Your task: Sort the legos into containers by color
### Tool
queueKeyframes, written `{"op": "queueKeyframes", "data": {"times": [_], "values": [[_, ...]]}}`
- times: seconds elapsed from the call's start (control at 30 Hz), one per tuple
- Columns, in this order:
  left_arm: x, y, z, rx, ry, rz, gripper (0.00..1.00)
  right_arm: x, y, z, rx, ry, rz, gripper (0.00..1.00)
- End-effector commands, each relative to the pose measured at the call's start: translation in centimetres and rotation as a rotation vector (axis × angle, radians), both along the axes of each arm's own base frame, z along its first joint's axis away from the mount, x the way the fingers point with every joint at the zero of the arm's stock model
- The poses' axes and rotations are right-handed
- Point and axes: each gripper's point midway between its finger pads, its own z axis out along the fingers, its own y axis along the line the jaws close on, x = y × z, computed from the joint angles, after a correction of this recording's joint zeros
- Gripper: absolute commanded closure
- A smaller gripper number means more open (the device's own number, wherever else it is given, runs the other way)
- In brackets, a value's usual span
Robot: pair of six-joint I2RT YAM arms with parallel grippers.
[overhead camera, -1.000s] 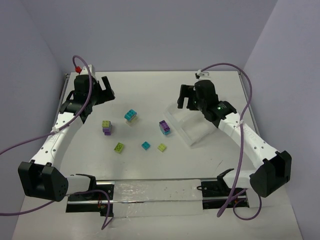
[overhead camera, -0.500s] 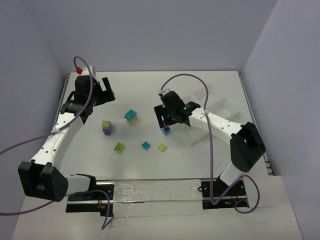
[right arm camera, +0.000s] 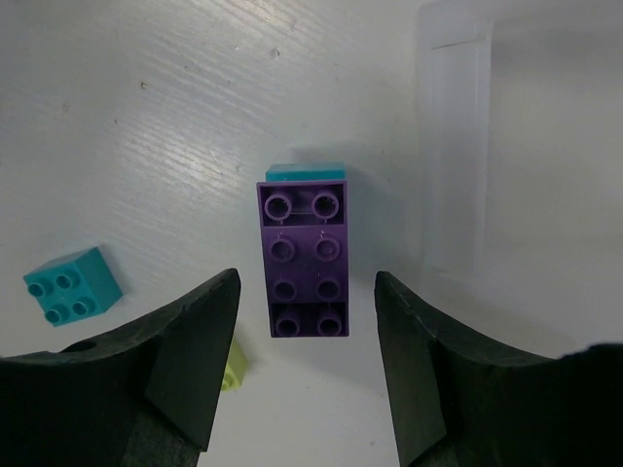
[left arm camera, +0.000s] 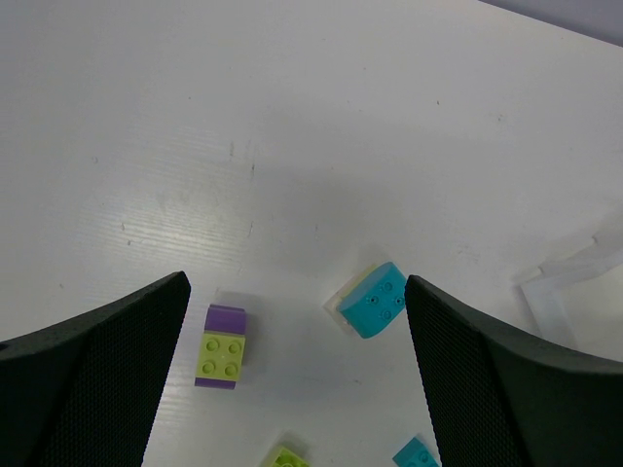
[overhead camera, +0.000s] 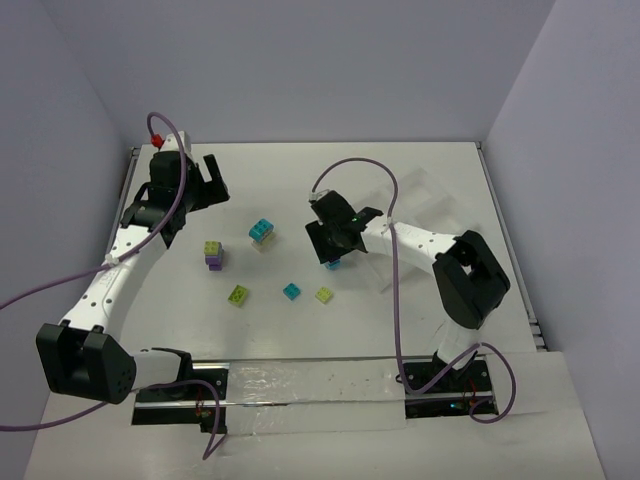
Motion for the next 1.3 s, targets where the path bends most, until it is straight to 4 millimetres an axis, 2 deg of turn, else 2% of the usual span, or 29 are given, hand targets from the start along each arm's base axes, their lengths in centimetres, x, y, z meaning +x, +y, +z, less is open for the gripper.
{"op": "queueKeyframes", "data": {"times": [0.0,0.17,0.27,0.6,0.87,0.93,1.0,1.03,1.13,1.17,1.2,1.27], "values": [[-0.3,0.2,1.6,0.01,-0.054,0.005,0.01,1.5,1.3,1.2,0.025,-0.063,0.004,0.38],[-0.5,0.4,1.5,0.015,-0.049,0.007,0.01,1.7,1.1,0.9,0.01,-0.069,-0.004,0.51],[-0.6,0.5,1.7,0.02,-0.047,0.012,0.01,1.7,1.1,0.8,0.016,-0.068,-0.006,0.55],[-0.9,0.5,1.8,0.015,-0.051,0.01,0.01,1.6,1.1,0.4,0.011,-0.06,-0.01,0.5],[-1.2,1.1,1.5,0.031,-0.04,0.039,0.01,1.7,1.0,0.0,-0.005,-0.054,-0.014,0.51],[-1.3,1.1,1.4,0.031,-0.039,0.037,0.01,1.7,1.1,-0.2,-0.005,-0.052,-0.013,0.53],[-1.4,1.0,1.4,0.03,-0.043,0.032,0.01,1.7,1.1,-0.2,-0.005,-0.051,-0.015,0.58],[-1.4,1.1,1.4,0.03,-0.043,0.034,0.01,1.8,1.1,0.2,-0.002,-0.059,-0.017,0.68],[-1.5,1.0,1.5,0.03,-0.046,0.023,0.01,1.8,1.3,1.2,0.013,-0.071,-0.016,0.88],[-1.5,1.0,1.4,0.031,-0.043,0.023,0.01,1.9,1.5,1.7,0.023,-0.08,-0.016,0.89],[-1.5,0.6,1.4,0.022,-0.04,0.006,0.01,1.9,1.7,2.9,0.042,-0.089,-0.01,0.97],[-1.5,-0.6,1.8,-0.011,-0.039,-0.051,0.01,1.7,2.4,5.3,0.099,-0.1,0.006,1.0]]}}
